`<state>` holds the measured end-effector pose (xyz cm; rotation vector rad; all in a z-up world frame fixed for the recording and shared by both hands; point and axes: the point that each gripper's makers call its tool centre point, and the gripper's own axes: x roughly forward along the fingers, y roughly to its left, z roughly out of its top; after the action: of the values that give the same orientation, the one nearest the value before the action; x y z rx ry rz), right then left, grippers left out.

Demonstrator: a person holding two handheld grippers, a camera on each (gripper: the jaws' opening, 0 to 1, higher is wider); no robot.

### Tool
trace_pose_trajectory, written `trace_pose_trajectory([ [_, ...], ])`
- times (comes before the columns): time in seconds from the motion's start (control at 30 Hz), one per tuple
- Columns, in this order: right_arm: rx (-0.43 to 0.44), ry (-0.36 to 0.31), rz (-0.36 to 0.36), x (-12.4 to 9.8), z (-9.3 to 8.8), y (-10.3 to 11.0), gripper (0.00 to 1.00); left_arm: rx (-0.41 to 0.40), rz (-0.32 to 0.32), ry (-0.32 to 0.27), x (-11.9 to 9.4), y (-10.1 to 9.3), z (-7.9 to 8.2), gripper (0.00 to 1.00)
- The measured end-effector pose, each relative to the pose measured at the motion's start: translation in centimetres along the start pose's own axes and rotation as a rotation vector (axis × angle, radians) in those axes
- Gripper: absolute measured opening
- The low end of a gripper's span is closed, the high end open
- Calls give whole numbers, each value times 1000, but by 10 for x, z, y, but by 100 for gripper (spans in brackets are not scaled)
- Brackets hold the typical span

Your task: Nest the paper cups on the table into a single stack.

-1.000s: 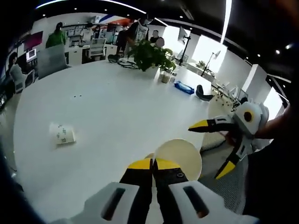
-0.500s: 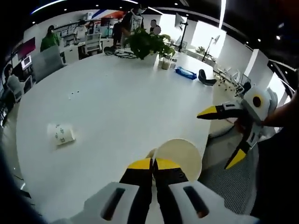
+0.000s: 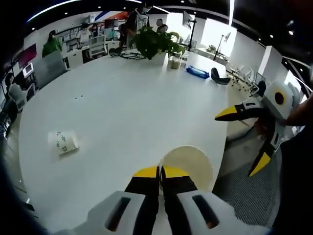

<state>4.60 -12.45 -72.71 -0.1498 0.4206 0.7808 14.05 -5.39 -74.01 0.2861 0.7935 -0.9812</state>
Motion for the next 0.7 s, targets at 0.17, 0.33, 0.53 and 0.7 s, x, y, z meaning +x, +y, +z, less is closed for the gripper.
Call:
trace_pose_trajectory([
  [0.17,3,4,-3,-1,-1,0,75,58,34,13,6,1,-4,0],
  [0.33,9,8,-8,-2,-3,-1,75,68,45,15,9,2,-7,1],
  [0.53,16,9,-11,-2,-4,-3,74,92,51,22,9,6,-10,4],
  [0.7,18,9,-12,-3,-4,-3,74,89,56,13,6,13,-10,8],
])
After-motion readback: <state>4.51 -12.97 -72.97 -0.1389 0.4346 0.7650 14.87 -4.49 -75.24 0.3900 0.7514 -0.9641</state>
